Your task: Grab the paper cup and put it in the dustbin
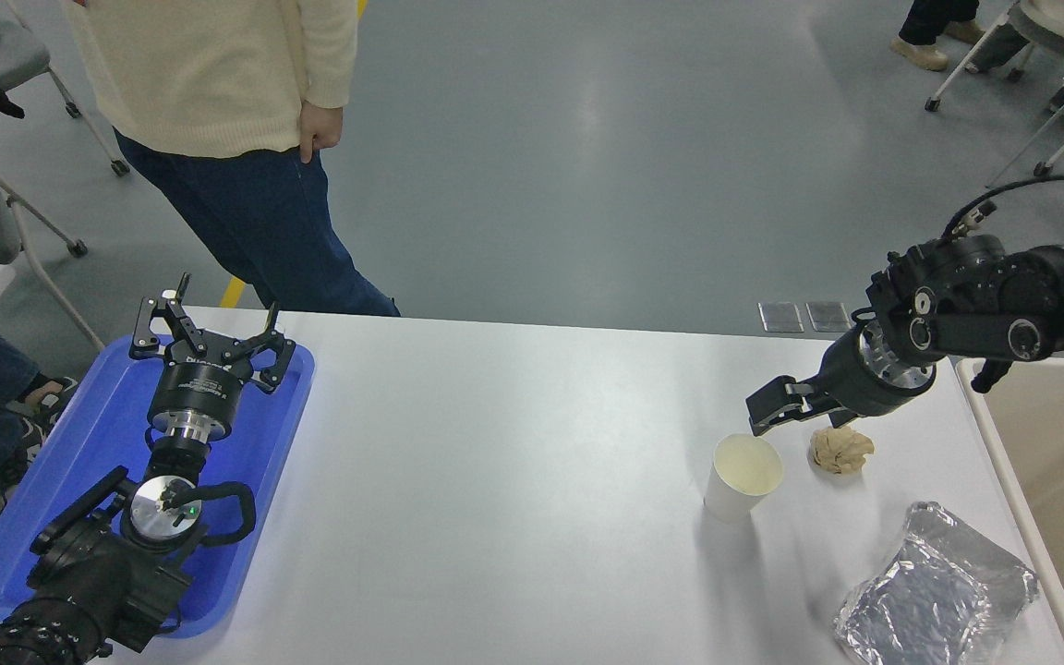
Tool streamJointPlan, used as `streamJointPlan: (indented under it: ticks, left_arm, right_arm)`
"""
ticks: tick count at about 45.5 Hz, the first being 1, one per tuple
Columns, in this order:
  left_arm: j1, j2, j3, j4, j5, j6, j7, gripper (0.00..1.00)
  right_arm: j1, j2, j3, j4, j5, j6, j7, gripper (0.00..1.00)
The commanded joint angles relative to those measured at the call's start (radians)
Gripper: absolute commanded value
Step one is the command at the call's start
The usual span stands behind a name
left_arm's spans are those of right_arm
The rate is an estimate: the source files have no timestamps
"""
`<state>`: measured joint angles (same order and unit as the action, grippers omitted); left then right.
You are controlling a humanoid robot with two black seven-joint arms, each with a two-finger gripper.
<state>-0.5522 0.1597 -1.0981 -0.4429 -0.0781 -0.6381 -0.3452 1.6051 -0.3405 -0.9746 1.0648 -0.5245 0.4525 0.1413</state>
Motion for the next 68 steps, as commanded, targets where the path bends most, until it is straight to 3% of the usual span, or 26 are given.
streamJointPlan:
  ticks: [1, 19, 36, 42, 47, 51, 53, 68]
  left_arm:
    - [0.0, 0.0, 0.0, 0.0, 0.0, 0.0, 0.0, 1.0]
    - [0.0, 0.001, 0.0, 0.0, 0.0, 0.0, 0.0, 1.0]
    - [0.0, 0.001, 0.0, 0.0, 0.0, 0.0, 0.0, 1.0]
    - [0.0, 0.001, 0.0, 0.0, 0.0, 0.0, 0.0, 1.0]
    - [0.0, 0.001, 0.0, 0.0, 0.0, 0.0, 0.0, 1.0]
    - [0.0, 0.001, 0.0, 0.001, 0.0, 0.0, 0.0, 1.0]
    - [0.0, 0.001, 0.0, 0.001, 0.0, 0.0, 0.0, 1.0]
    - [0.0, 0.001, 0.0, 0.001, 0.0, 0.0, 0.0, 1.0]
  right_arm:
    - [-0.1, 0.015, 0.039, -0.058, -0.022, -0.029, 0.0, 1.0]
    - [-0.228, 0.064, 0.073, -0.161, -0.114, -0.067, -0.003, 1.0]
    - [-0.264, 0.086, 0.073, -0.215, -0.117, -0.071, -0.002, 0.96]
    - [-0.263, 0.086, 0.073, -0.22, -0.117, -0.072, 0.0, 0.69]
    - [-0.264, 0.092, 0.073, -0.223, -0.12, -0.074, 0.001, 0.28]
    - [-0.263, 0.095, 0.073, -0.224, -0.126, -0.075, 0.0, 0.18]
    - [-0.263, 0.095, 0.073, -0.223, -0.126, -0.075, 0.001, 0.0]
    - [-0.245, 0.095, 0.071, -0.215, -0.146, -0.074, 0.001, 0.0]
